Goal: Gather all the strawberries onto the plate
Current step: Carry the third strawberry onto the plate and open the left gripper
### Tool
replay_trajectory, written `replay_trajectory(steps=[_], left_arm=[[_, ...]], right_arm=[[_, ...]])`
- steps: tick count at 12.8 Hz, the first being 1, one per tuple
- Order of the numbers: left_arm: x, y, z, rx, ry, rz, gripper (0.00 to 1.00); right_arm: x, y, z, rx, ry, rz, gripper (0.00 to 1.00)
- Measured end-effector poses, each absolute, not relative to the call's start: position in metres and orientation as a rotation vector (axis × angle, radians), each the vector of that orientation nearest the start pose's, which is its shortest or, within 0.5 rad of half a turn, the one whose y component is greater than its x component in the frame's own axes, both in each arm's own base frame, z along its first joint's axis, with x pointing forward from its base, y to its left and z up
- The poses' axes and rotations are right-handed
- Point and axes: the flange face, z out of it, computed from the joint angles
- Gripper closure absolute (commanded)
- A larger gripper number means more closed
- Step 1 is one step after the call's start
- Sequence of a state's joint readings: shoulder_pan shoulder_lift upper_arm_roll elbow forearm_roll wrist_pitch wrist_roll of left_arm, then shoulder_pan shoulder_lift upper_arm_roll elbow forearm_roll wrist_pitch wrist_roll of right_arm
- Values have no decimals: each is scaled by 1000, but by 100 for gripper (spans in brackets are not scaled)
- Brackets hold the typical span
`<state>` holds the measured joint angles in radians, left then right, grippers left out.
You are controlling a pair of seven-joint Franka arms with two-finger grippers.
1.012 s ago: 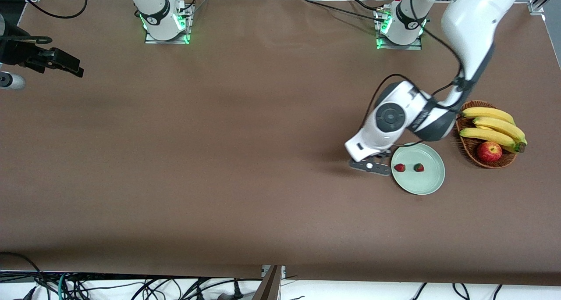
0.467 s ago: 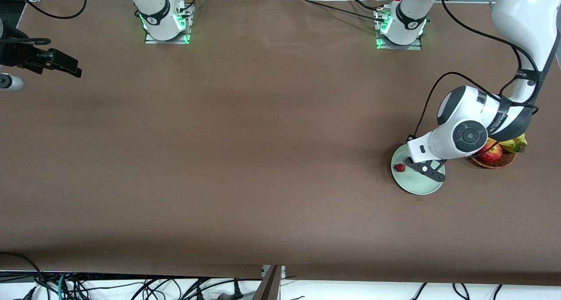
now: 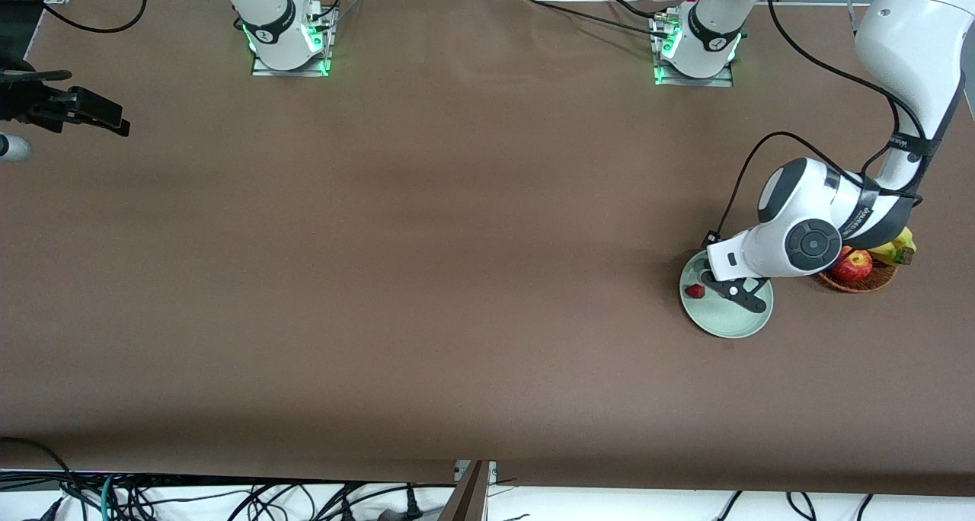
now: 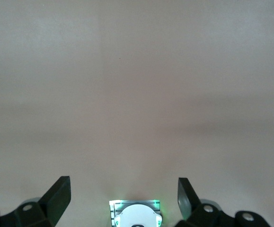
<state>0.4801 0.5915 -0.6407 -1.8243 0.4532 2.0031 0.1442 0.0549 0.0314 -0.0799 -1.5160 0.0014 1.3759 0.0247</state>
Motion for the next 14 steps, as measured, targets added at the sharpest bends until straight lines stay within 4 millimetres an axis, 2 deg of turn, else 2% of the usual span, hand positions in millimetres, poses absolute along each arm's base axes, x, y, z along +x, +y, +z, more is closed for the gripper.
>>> replay_trajectory(steps=[2,3,4,6,8,10,12,14], left_arm=[[624,-46,265,-2976,774,337,0],[631,-45,284,-2970,761,281,0],[639,-47,313,-2961,748,209,0],[645,-56,384,-2962,693,132,0],[644,-56,456,-2954,590,97,0],[639,-54,516,-2959,525,108,0],[630,-56,557,-3018,448,70,0],[623,-31,573,-3122,308,60,0]], right_arm=[[543,-16,617,-3129,85,269,0],[543,-16,617,-3129,87,268,0],[543,-16,618,-3129,87,268,0],[543,-17,618,-3129,88,267,0],[543,-17,618,-3129,88,266,0],[543,-17,618,-3130,86,265,0],[543,-16,619,-3130,85,264,0],[543,-16,619,-3130,85,264,0]])
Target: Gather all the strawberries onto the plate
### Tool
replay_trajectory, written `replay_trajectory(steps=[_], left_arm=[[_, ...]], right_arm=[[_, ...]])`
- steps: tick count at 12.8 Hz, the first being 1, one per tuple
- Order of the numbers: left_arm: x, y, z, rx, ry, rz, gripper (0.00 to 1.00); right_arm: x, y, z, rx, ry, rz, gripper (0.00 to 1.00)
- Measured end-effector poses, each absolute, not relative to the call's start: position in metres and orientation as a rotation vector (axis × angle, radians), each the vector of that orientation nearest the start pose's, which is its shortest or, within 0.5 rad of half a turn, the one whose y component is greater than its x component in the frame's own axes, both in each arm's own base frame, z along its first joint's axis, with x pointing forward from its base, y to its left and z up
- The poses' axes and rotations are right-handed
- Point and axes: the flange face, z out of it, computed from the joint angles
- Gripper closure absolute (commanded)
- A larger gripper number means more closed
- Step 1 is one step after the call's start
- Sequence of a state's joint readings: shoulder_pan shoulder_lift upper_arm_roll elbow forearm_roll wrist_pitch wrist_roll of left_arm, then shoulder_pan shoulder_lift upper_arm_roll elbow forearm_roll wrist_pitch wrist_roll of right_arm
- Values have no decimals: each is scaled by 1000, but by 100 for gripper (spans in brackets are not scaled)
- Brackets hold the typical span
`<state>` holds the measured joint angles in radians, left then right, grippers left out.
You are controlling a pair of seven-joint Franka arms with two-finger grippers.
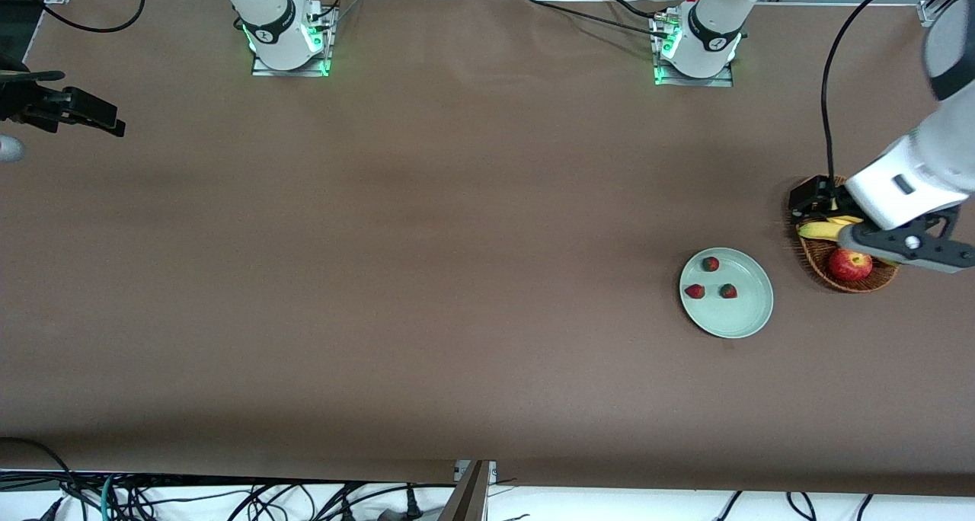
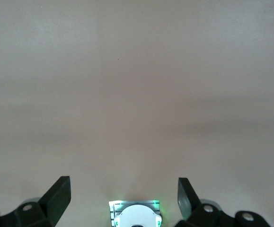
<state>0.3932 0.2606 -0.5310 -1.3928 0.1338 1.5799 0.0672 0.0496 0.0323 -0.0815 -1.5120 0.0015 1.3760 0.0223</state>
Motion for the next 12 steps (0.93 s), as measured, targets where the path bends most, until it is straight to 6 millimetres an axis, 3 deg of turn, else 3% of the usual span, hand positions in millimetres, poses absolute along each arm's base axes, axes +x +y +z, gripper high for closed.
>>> replay_trajectory(steps=[2,5,7,9,12], left_arm=[[616,-11,574,-3130,191,78,0],[597,-27,569,-3090,93,-3,0],[568,-39,566,-3073,56,-47,0],[547,-36,569,-3068,27,-66,0],[542,-27,563,-3068,4,-62,0]], right_arm=[[543,-16,619,-3130,84,264,0],[543,-16,619,-3130,84,263,0],[543,-16,619,-3130,84,263,0],[543,-16,619,-3130,84,263,0],[543,-16,619,-3130,84,263,0]])
